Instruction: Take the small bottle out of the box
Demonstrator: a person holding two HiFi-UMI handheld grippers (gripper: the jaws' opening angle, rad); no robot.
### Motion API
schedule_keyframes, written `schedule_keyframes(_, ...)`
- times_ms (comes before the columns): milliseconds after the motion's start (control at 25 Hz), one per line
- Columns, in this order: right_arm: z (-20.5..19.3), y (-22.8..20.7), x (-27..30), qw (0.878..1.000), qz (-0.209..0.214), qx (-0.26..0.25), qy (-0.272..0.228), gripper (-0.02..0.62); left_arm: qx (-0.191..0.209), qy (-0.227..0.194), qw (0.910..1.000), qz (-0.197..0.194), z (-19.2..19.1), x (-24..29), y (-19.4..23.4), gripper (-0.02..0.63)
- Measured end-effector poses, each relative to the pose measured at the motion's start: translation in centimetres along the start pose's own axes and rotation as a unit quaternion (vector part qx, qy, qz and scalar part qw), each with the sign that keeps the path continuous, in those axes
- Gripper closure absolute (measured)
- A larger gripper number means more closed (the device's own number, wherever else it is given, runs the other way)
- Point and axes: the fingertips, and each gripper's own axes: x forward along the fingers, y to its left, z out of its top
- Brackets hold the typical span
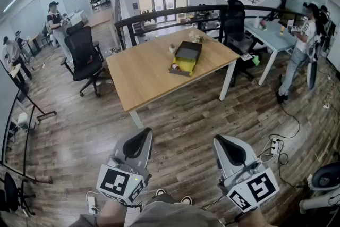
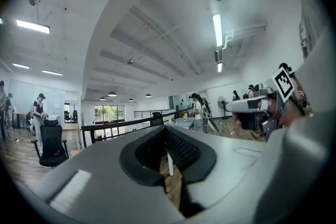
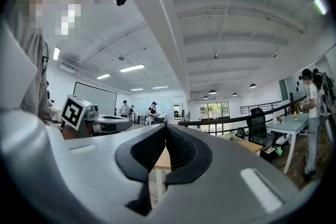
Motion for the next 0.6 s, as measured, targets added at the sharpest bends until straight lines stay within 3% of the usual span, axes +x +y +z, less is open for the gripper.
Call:
schedule_keyframes(160, 0.2, -0.3, 0.0, 1.0, -0.019, 0.01, -0.011, 0.584, 0.0, 0.002, 1.0, 0.001, 0.0, -0.4, 0.1, 0.606)
schedule_keyframes(600, -0.7, -1.1, -1.6, 1.0, -0.022, 0.013, -0.006, 0.584, -0.003, 0.008, 1.0, -0.002, -0.7, -0.2, -1.7, 0.607)
